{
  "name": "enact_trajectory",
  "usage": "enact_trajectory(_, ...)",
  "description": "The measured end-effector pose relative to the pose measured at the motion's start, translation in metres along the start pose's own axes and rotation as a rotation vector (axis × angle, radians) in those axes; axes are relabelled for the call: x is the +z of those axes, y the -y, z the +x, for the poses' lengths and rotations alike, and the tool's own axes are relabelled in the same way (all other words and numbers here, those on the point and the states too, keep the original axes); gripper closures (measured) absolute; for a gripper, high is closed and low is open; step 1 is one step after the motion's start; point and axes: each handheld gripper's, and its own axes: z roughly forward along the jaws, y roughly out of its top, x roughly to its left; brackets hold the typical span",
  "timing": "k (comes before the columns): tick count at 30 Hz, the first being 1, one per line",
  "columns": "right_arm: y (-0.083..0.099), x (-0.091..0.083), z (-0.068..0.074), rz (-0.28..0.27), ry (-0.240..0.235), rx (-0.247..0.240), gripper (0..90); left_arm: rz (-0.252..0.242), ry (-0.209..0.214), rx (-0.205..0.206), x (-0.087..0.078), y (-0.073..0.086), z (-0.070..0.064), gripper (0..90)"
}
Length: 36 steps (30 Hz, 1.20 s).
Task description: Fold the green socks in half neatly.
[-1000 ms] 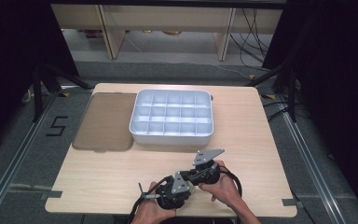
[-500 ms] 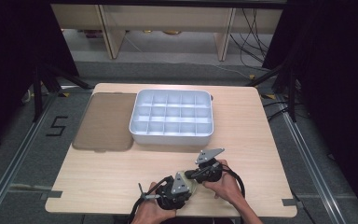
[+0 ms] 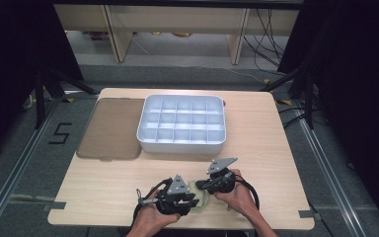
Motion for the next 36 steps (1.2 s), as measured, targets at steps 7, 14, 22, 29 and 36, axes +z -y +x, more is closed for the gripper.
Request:
enact_trajectory(7,0.0,0.0,0.001,0.001,0.007,-0.003,88.5,0.066,-0.009,0.02,0.018,0.007,-0.005,80.4)
enact_trajectory(14,0.0,0.001,0.0,-0.006,0.0,-0.022,88.5,0.083,-0.017,0.048,0.024,0.01,-0.005,82.8)
enact_trajectory(22,0.0,0.0,0.001,-0.01,0.003,-0.007,87.8,0.084,-0.022,0.049,0.024,0.01,-0.005,83.5)
enact_trajectory(29,0.001,-0.003,-0.004,-0.007,0.023,-0.005,87.3,0.085,-0.027,0.039,0.025,0.01,-0.007,83.5)
enact_trajectory(36,-0.001,-0.011,-0.009,-0.029,0.06,0.024,85.7,0.094,-0.031,0.061,0.025,0.009,-0.007,83.3)
